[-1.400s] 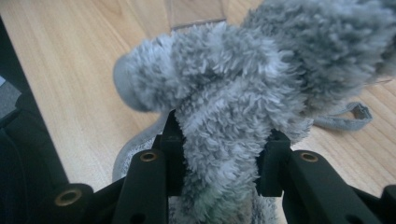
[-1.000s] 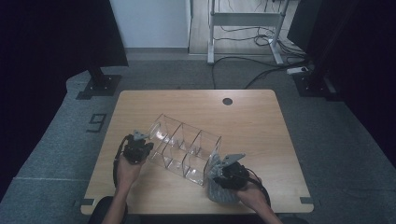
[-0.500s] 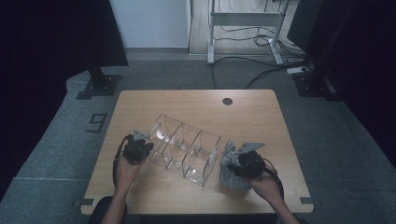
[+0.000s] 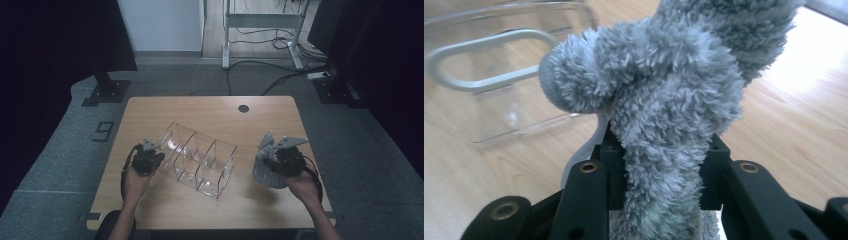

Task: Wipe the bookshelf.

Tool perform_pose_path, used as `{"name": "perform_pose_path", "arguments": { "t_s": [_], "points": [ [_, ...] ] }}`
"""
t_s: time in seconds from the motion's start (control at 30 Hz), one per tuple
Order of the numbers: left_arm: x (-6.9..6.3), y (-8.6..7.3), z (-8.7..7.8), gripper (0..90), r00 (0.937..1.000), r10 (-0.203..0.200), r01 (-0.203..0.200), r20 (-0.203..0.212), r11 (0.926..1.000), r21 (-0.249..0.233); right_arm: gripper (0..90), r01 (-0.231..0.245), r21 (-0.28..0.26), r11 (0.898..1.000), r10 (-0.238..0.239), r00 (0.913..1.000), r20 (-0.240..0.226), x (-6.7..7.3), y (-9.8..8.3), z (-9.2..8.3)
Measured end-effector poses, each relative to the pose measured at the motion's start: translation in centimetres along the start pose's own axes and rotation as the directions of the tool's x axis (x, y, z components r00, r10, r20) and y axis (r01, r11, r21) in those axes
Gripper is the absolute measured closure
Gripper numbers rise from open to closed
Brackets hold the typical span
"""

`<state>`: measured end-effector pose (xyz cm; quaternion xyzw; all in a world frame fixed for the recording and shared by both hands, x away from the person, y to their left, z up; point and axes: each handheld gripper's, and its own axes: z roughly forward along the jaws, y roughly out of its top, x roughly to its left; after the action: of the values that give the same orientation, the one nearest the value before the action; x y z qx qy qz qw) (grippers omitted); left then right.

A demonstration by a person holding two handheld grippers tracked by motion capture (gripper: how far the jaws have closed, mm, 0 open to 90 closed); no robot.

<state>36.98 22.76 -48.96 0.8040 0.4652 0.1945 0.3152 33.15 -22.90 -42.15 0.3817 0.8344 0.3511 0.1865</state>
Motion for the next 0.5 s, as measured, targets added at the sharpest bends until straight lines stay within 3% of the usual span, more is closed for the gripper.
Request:
{"name": "perform_pose_path", "arguments": {
  "t_s": [0.3, 0.5],
  "points": [
    [0.0, 0.0, 0.1, 86.4, 1.0, -0.001, 0.001, 0.004, 1.0, 0.002, 64.5, -0.064, -0.005, 0.998, 0.064, 0.9946, 0.082, -3.2, -0.8, -1.0],
    [0.0, 0.1, 0.1, 86.5, 1.0, 0.002, -0.002, 0.004, 1.0, 0.001, 63.7, -0.09, 0.006, 0.996, 0.089, 0.9892, 0.117, -4.7, -1.8, -0.6]
  ]
}}
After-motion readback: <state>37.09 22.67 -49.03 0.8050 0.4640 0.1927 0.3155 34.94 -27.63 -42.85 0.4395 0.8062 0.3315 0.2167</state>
